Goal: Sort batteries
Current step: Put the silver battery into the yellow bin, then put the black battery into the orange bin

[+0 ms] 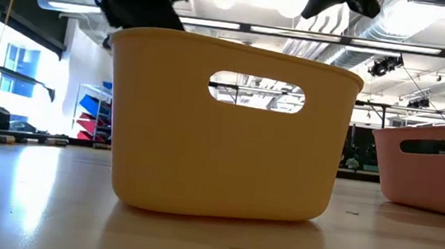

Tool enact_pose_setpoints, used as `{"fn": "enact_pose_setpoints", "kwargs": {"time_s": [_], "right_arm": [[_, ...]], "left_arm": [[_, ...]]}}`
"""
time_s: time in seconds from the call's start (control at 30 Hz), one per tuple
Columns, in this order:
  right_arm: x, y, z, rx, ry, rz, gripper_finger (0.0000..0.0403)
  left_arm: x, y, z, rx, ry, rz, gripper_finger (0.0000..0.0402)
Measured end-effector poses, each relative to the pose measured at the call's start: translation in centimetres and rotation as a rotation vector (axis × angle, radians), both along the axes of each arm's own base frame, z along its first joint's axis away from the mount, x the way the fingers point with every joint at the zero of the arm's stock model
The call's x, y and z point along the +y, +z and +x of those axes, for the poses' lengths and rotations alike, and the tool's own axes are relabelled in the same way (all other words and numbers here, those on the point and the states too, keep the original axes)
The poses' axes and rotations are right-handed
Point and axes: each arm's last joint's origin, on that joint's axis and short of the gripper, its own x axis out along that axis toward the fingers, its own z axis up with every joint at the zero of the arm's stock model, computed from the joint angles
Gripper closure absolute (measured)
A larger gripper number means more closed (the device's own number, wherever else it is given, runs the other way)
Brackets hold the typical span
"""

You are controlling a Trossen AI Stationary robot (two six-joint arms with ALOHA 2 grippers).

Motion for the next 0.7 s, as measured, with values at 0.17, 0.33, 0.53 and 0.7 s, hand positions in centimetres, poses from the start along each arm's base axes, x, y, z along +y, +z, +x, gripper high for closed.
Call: {"fn": "enact_pose_setpoints", "kwargs": {"time_s": [0.17, 0.33, 0.53, 0.7], "right_arm": [[0.3, -0.5, -0.6, 0.092, 0.086, 0.116, 0.0403], [0.6, -1.0, 0.0, 0.119, 0.183, 0.159, 0.0403], [0.1, -2.4, 3.0, 0.091, 0.317, 0.098, 0.0403], [-2.1, -5.8, 7.3, 0.099, 0.527, -0.030, 0.0395]], "left_arm": [[-0.1, 2.7, 1.0, -0.108, -0.029, 0.033, 0.0274], [1.4, 6.1, 0.1, -0.072, -0.040, 0.186, 0.0222], [4.2, 8.7, -4.6, 0.072, 0.179, 0.257, 0.0205], [4.9, 7.8, -8.6, -0.062, 0.485, 0.105, 0.0205]]}}
